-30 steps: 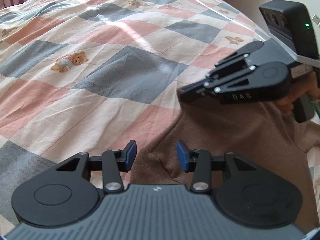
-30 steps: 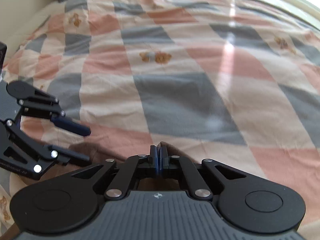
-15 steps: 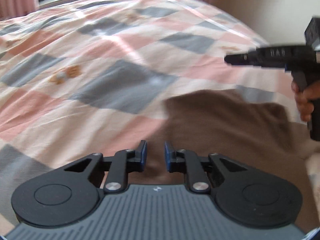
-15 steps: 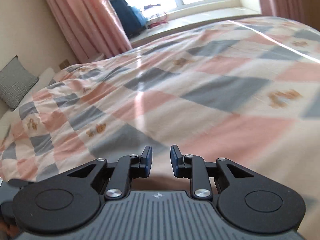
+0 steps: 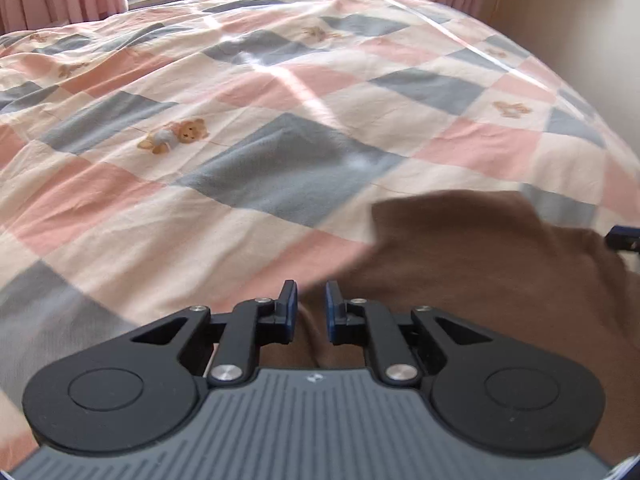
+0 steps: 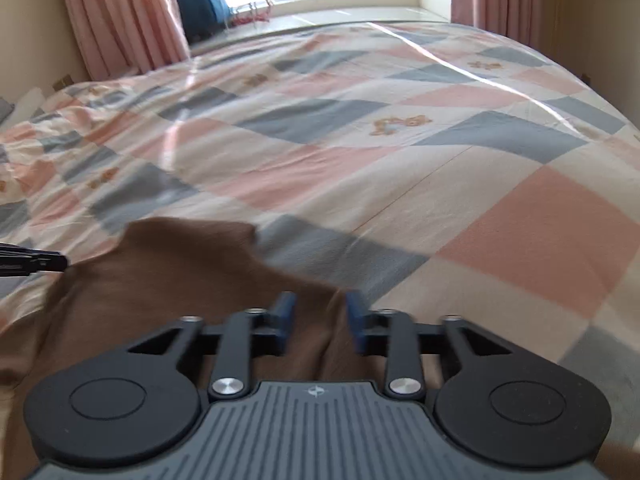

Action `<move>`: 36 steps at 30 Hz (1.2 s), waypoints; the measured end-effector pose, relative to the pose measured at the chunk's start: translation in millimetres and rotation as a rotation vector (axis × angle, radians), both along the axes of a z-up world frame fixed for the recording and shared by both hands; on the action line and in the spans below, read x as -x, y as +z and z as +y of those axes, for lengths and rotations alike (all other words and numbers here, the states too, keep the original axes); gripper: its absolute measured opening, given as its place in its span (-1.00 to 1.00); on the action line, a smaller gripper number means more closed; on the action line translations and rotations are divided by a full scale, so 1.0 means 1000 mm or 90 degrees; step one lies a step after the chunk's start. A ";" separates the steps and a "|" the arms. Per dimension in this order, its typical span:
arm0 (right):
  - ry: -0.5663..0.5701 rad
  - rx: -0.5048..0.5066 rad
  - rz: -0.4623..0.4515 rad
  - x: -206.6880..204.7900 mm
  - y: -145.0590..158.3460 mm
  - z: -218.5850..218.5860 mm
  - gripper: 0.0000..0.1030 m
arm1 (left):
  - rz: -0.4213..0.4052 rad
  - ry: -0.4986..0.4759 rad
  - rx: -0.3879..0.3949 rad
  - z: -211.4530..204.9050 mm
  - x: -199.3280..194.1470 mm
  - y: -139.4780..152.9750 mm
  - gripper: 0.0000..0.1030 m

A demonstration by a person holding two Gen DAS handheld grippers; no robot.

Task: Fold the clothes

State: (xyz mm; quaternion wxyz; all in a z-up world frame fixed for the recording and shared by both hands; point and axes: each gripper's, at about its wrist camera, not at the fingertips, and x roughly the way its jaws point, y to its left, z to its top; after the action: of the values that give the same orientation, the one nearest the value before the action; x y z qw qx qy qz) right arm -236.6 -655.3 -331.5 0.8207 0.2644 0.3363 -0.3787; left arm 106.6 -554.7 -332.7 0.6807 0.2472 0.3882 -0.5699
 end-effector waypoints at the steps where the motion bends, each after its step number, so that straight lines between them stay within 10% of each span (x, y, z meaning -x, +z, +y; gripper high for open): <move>1: 0.011 -0.009 -0.003 0.004 0.001 0.017 -0.20 | 0.004 -0.006 -0.001 0.014 0.011 0.004 -0.80; 9: 0.078 -0.085 0.071 0.047 -0.014 0.176 -0.20 | 0.035 -0.029 -0.124 0.166 0.130 -0.013 -0.76; 17: 0.091 -0.148 0.167 0.139 -0.027 0.317 -0.20 | 0.049 0.112 -0.208 0.328 0.191 -0.013 -0.76; 23: 0.038 -0.186 0.123 0.184 0.026 0.353 -0.17 | 0.037 0.191 -0.284 0.390 0.246 0.038 -0.70; 36: -0.010 -0.095 0.017 0.211 0.199 0.390 0.63 | -0.015 0.219 -0.103 0.420 0.340 0.225 -0.05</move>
State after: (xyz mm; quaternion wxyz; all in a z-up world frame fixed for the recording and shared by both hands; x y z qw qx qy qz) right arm -447.7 -265.3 -132.0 0.7912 0.3224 0.3723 -0.3625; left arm -233.7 -134.7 -107.5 0.7506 0.2378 0.4610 -0.4092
